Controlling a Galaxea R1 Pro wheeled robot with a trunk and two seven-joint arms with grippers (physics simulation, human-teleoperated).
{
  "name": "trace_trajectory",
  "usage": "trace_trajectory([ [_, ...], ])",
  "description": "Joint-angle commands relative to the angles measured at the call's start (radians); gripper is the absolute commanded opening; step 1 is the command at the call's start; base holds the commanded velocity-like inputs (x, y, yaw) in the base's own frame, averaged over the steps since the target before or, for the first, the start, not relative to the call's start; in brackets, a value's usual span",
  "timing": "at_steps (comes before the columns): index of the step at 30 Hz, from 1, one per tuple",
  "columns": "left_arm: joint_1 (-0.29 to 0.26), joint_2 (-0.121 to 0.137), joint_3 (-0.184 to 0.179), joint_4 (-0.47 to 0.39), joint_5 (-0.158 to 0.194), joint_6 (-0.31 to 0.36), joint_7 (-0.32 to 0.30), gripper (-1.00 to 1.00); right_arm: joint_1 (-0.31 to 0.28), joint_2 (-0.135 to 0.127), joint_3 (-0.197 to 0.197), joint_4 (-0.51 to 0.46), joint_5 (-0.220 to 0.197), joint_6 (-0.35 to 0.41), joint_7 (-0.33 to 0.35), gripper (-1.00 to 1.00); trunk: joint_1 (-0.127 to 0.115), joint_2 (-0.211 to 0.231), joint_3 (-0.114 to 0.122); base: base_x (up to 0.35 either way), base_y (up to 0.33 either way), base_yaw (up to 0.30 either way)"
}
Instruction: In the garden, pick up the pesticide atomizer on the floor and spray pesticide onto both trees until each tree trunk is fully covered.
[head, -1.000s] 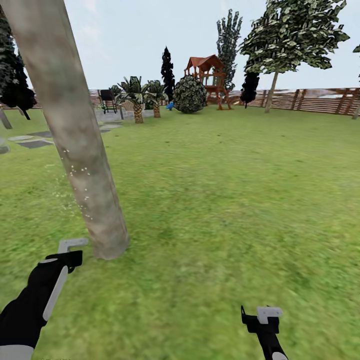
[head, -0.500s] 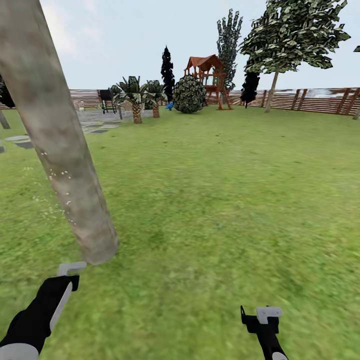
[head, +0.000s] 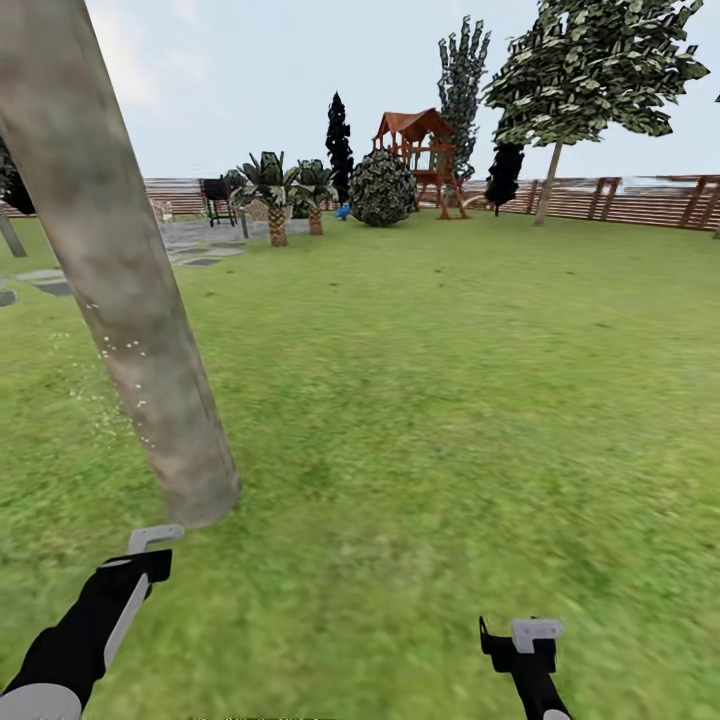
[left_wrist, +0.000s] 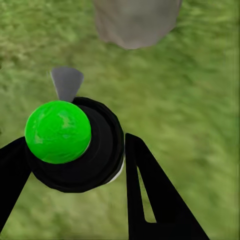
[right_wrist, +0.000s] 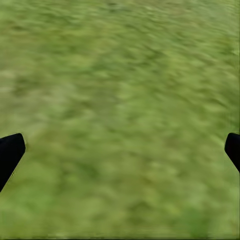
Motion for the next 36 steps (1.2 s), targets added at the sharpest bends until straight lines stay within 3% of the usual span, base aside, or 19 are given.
trace_trajectory([
  [1, 0.000, 0.000, 0.000, -0.004, -0.001, 0.001, -0.001, -1.00, 0.000, 0.000, 0.000, 0.007, 0.000, 0.000, 0.000, 1.00, 0.000, 0.000, -0.001, 0.000, 0.000, 0.193],
  [9, 0.000, -0.006, 0.001, -0.012, -0.001, 0.000, -0.001, -1.00, 0.000, 0.000, 0.000, 0.014, 0.000, 0.000, 0.000, 1.00, 0.000, 0.000, -0.009, 0.033, -0.020, 0.210],
  [22, 0.000, -0.008, 0.002, -0.013, -0.001, 0.001, -0.002, -1.00, 0.000, 0.000, 0.000, 0.014, 0.000, 0.000, 0.000, 1.00, 0.000, 0.000, -0.010, 0.233, -0.161, 0.025],
  [36, 0.000, -0.008, 0.001, -0.018, -0.003, 0.000, 0.011, -1.00, 0.000, 0.000, 0.000, 0.014, 0.000, 0.000, -0.001, 1.00, 0.000, 0.000, -0.010, 0.253, -0.175, 0.221],
])
